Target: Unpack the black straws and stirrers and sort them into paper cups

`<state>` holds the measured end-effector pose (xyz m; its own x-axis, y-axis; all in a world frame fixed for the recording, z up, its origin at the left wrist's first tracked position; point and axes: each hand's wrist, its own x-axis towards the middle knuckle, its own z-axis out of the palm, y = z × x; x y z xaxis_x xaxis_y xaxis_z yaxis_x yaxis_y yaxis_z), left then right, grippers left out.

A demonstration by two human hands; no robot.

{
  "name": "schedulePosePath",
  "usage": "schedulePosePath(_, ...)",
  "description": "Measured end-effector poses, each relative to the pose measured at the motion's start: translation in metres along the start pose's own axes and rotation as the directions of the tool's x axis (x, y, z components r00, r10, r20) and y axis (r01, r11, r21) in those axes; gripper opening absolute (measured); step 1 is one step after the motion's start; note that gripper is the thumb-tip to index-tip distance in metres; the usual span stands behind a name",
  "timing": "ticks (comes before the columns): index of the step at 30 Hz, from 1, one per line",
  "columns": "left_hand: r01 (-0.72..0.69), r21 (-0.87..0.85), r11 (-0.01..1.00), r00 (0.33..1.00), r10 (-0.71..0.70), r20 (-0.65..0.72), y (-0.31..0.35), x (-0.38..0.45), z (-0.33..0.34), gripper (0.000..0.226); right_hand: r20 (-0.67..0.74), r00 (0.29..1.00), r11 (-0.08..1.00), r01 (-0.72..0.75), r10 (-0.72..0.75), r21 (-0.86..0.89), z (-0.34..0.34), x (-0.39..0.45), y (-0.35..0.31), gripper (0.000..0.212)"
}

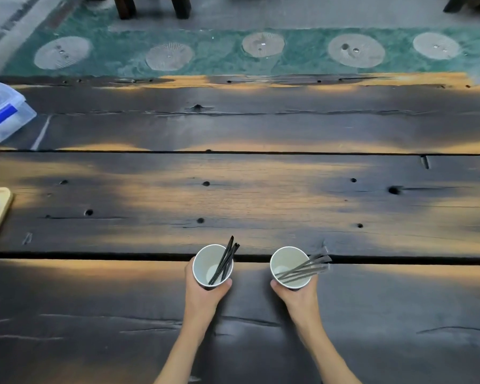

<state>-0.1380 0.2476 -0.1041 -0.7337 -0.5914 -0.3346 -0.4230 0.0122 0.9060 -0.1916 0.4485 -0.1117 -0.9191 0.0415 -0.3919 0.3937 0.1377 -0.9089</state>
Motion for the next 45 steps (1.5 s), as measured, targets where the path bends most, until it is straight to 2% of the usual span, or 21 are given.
schedulePosePath(4,-0.045,-0.026,0.999,0.999,0.044,-0.012,0.016,0.026,0.009,0.079,0.008,0.998,0.998,0.059,-0.059,-0.021,0.009,0.024,-0.021,0.082)
schedulePosePath(8,-0.072,-0.092,0.993,0.997,0.072,-0.001,0.05,0.061,0.021,0.079,0.028,0.989,0.99,0.143,-0.142,-0.021,0.025,0.065,-0.055,0.068)
schedulePosePath(14,-0.145,-0.146,0.979,0.989,0.148,0.01,0.099,0.138,0.04,0.076,0.018,0.971,0.971,0.236,-0.237,0.033,0.051,0.146,-0.111,0.069)
schedulePosePath(23,-0.21,-0.218,0.953,0.971,0.229,0.067,0.156,0.273,0.086,0.072,0.016,0.953,0.95,0.3,-0.302,0.091,0.09,0.274,-0.173,0.069)
schedulePosePath(35,-0.247,-0.182,0.952,0.956,0.27,0.113,0.149,0.388,0.129,0.077,0.07,0.949,0.952,0.306,-0.307,0.028,0.132,0.392,-0.165,0.079)
schedulePosePath(45,-0.248,-0.152,0.957,0.954,0.268,0.134,0.132,0.402,0.134,0.084,0.101,0.953,0.958,0.284,-0.285,0.033,0.139,0.407,-0.145,0.086)
